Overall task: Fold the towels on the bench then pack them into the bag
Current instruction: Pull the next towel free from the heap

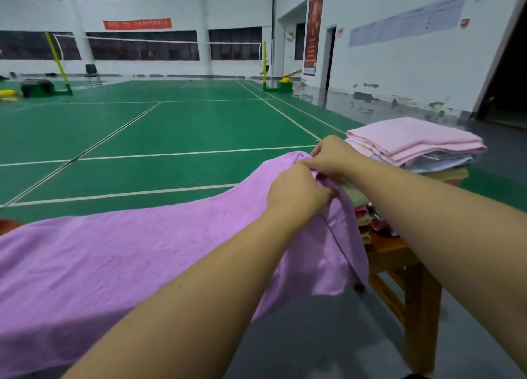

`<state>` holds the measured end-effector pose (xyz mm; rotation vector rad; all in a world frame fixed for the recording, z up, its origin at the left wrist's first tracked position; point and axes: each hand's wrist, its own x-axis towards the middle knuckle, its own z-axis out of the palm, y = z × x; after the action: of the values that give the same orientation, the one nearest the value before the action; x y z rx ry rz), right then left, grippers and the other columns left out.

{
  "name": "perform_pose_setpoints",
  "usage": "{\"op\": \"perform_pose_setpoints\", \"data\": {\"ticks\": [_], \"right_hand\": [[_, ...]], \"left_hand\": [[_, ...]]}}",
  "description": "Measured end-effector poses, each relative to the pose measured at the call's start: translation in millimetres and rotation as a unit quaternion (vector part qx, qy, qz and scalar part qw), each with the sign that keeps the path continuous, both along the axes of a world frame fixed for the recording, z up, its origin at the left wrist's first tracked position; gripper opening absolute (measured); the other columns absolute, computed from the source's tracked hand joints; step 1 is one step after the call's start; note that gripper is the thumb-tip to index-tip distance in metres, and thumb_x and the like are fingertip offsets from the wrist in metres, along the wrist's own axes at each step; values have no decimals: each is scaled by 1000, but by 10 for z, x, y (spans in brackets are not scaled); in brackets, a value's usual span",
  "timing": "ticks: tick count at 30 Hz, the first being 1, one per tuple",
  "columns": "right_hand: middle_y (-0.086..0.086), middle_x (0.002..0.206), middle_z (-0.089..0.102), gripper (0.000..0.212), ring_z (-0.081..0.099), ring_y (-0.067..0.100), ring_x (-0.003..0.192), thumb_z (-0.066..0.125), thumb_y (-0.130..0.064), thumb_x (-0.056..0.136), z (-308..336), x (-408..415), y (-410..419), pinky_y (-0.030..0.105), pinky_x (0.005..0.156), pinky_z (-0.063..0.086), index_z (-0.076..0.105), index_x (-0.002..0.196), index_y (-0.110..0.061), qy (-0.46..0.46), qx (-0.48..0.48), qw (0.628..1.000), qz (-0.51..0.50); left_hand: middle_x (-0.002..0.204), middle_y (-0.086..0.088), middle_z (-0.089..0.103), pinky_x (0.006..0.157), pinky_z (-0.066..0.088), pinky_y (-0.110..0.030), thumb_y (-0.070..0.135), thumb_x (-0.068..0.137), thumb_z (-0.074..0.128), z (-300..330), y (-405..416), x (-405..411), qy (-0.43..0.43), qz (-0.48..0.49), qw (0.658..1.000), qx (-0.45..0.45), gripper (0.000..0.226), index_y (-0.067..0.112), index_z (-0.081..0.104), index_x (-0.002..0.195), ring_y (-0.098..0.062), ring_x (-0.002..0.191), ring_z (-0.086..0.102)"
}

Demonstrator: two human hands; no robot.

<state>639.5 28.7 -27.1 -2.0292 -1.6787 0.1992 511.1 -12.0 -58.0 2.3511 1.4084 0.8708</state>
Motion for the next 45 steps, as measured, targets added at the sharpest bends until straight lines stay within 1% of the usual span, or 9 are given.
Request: {"op": "perform_pose_setpoints", "data": {"ticks": [4,9,14,20,23,25,32,37,45], "right_hand": [[13,65,53,45,47,26,65,74,-45,87,20,-14,7,33,60,35,54,63,-12,15,4,1000,-12],[17,69,59,51,54,29,59,54,-47,101,252,-57,-76,29,50,41,56,74,-4,-23,-55,997,-54],[21,75,61,46,58,30,53,54,-39,104,308,-41,-28,36,48,53,56,83,1,68,-60,993,-76],[11,61,51,42,45,21,51,73,-34,92,291,18,12,28,53,41,49,68,-8,77,-7,991,-111],[7,48,51,38,44,18,38,79,-31,87,370,50,-27,25,46,36,53,70,-9,69,-8,989,-127],[7,49,55,30,44,16,30,82,-22,85,389,60,-4,19,37,37,57,75,-7,217,1,968,-123],[8,91,63,27,65,16,69,81,-12,83,488,-314,226,22,49,56,64,102,-2,607,66,791,-39],[13,103,69,47,72,23,82,86,-13,76,506,-993,451,25,62,60,68,116,3,637,78,766,39],[13,89,72,19,71,23,85,82,-2,78,265,-2373,756,35,81,62,72,94,-4,539,83,826,144]], "left_hand": [[101,-22,69,71,44,-35,25,102,52,88,-111,-36,-46,-58,995,-60,30,0,68,109,-38,99,65],[66,-15,60,73,60,-47,27,97,61,42,-55,-135,-242,-52,953,-173,39,15,53,61,-26,65,58],[69,-7,61,57,50,-28,41,95,67,-23,-108,-246,-315,-65,906,-276,40,6,63,74,-21,61,55],[102,-19,75,88,59,-50,24,94,70,-14,-220,-348,-326,-94,874,-349,22,3,71,96,-31,89,72],[94,-14,71,69,60,-41,31,101,59,29,-217,-497,-282,-108,895,-327,24,8,66,104,-25,78,64],[83,-8,61,59,51,-29,39,102,56,46,-185,-662,-246,-91,919,-294,24,17,63,98,-21,72,55],[95,-12,78,86,59,-43,57,96,59,-55,-109,-1330,-260,-70,920,-285,55,5,75,96,-20,77,67],[92,-10,77,86,58,-43,56,98,56,-3,-124,-1915,-304,-4,926,-223,54,6,75,94,-17,75,66],[104,-13,76,92,56,-47,54,100,55,120,-186,-3142,-327,96,923,-179,51,7,75,104,-21,85,68]]}}
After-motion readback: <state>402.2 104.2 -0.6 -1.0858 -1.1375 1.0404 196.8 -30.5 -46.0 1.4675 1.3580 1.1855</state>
